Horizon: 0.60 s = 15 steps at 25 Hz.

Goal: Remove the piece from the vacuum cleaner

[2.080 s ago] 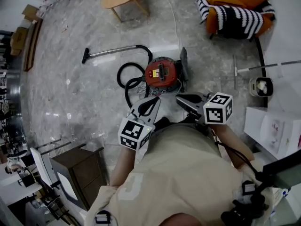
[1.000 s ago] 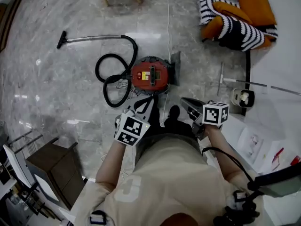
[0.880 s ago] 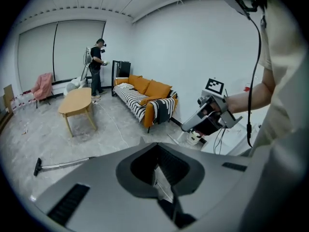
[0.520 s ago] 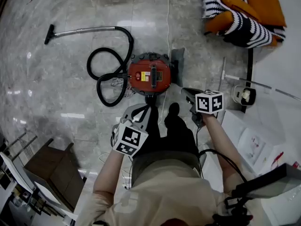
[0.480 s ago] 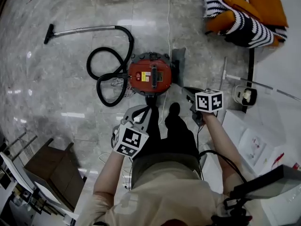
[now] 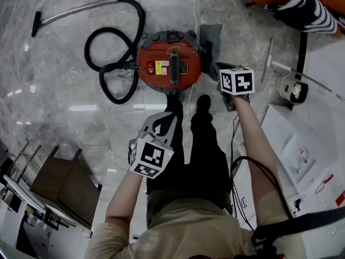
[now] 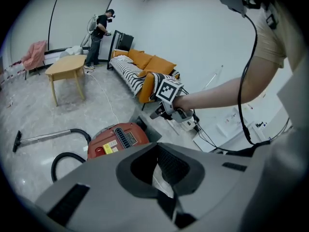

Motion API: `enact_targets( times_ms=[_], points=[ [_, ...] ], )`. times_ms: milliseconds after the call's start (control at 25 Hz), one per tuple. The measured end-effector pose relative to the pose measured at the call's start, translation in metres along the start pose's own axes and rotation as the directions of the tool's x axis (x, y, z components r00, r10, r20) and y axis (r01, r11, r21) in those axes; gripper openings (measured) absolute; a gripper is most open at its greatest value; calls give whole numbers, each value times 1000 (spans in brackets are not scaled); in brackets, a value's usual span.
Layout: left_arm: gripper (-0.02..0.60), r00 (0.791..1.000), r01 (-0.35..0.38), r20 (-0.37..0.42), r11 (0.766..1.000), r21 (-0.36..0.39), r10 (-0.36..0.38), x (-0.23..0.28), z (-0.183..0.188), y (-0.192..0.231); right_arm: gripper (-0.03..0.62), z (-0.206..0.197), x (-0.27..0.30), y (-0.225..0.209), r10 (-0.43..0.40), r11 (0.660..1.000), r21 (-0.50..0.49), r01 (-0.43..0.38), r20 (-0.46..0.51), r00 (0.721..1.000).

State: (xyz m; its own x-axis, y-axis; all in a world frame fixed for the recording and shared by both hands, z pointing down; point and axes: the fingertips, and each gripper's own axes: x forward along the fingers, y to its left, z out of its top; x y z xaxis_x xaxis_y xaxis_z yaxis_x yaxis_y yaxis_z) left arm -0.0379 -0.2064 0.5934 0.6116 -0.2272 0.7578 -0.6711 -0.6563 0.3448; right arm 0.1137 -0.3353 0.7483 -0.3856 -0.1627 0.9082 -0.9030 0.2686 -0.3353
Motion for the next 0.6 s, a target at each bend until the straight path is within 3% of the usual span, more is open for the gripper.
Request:
enact_targets(
  times_ms=[80, 240, 600],
  points=[
    [-5, 1000, 9, -9, 1000, -7, -9, 11, -8, -1, 32, -4, 10, -11, -24, 1000, -13, 24, 0, 1000],
    [-5, 999, 25, -24, 999, -34, -26, 28, -24, -4, 166, -13, 29, -24, -19, 1000, -7, 19, -17, 1000],
    [-5, 998, 44, -52, 997, -65, -47, 47, -42, -11, 181, -9, 77, -50, -68, 997, -31, 67, -65, 996]
  ],
)
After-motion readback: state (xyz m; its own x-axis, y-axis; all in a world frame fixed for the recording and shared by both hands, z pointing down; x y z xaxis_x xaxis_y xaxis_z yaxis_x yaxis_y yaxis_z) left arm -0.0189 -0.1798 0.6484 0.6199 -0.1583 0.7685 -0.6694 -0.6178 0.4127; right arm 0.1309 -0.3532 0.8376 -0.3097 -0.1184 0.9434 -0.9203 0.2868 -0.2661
